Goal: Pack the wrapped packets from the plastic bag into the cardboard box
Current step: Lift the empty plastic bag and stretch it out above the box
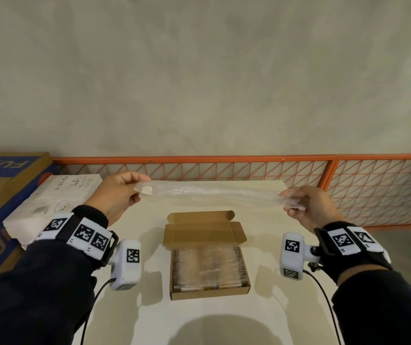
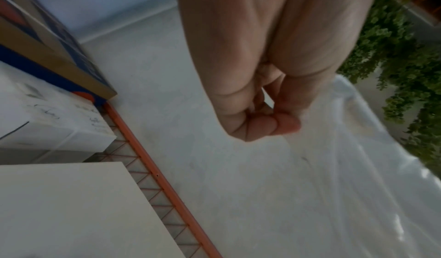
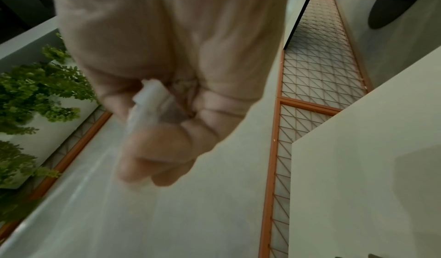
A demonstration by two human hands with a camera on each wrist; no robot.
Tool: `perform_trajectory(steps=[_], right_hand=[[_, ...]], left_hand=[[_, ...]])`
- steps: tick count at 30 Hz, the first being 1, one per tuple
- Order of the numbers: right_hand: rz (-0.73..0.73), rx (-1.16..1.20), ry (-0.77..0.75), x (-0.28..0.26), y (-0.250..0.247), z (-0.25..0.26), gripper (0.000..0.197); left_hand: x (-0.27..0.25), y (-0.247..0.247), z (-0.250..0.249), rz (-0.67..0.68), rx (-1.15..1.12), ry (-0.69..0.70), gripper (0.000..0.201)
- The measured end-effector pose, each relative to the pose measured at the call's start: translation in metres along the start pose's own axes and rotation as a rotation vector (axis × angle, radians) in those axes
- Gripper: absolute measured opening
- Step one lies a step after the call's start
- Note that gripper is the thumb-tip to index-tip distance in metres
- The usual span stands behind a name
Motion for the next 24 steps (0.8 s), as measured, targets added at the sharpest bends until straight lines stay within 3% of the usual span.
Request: perform_trajectory(steps=[2,4,7,12,17,21,24], right_hand=[[0.009,0.005,0.031,0.0,0.002,-0.002,0.043],[0.019,-0.082,0.031,0.0,0.003,-0.002,0.038],[0.081,-0.206,-0.01,-0.003,0.007,0.0,0.011],[0.099,-0.133,-0.045,-0.005,0.001,-0.003,0.046],[0.045,-0.16,-0.078,-0.016,0.0,0.002,0.022],[0.039,-0.131,-0.13,-0.019,-0.004,0.003,0.02],[0.023,-0.088,-0.144,-0.019,-0.007,0.005,0.027]], left_hand=[[-0.001,0.001,0.0,-0.047,-0.076,0.005,0.064],[-0.003,0.003,0.001,-0.071,-0.099,0.007,0.062],[-0.005,0.006,0.002,-0.07,-0.103,-0.03,0.052],[-0.013,0.013,0.006,-0.054,-0.186,-0.135,0.028],[-0.021,0.017,0.003,-0.037,0.043,-0.034,0.032],[-0.028,0.018,0.0,0.029,-0.036,-0.068,0.041],[-0.034,0.016,-0.003,0.055,-0.014,-0.092,0.026]])
Point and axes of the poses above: each hand's wrist, its own x-axis towards the middle knuckle, its own y-axis out of the palm, z = x × y, the point moved 5 cm from there along x, towards the middle knuckle, and after that the axes turned 15 degrees about -x, right-handed, at the moved point
